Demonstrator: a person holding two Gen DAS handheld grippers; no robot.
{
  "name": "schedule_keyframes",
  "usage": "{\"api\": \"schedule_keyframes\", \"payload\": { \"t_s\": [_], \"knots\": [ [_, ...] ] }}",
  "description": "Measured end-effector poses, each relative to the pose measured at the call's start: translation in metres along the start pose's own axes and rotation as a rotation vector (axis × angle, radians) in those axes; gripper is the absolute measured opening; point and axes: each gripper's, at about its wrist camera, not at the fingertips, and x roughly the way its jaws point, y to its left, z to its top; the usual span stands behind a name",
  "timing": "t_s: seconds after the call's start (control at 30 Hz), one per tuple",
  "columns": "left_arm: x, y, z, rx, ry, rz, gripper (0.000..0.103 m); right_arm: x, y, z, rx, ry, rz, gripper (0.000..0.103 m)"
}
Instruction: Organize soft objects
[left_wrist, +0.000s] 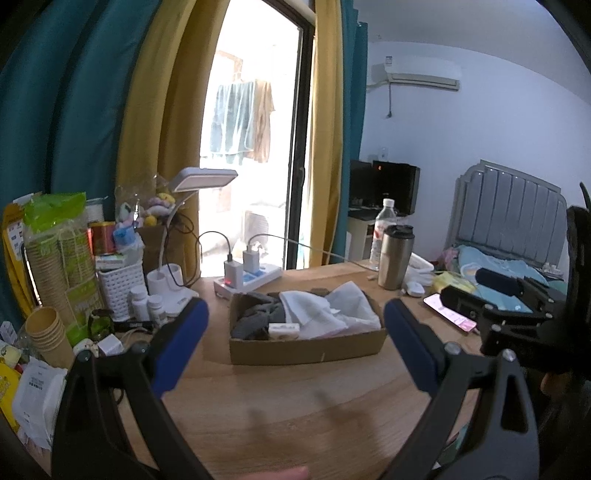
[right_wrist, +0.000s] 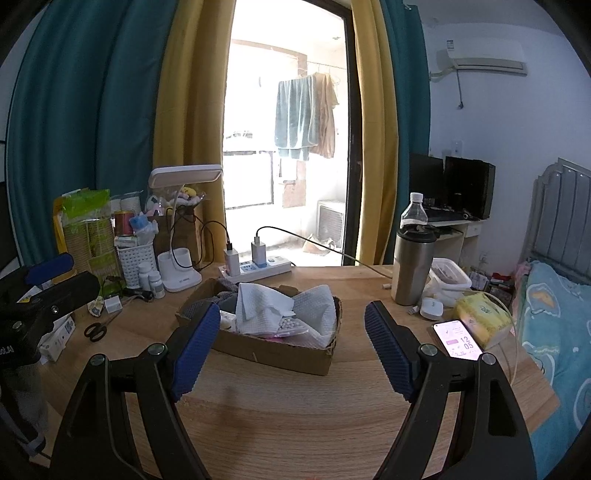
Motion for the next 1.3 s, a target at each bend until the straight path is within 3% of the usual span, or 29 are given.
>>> {"api": "schedule_keyframes", "payload": {
  "t_s": [1.3],
  "knots": [
    [0.0058,-0.0019,0.0004,0.014,0.0,-0.01,0.097,0.0004,0.0009,0.0003,0.002,0.0,0.0,0.083]
  ]
}}
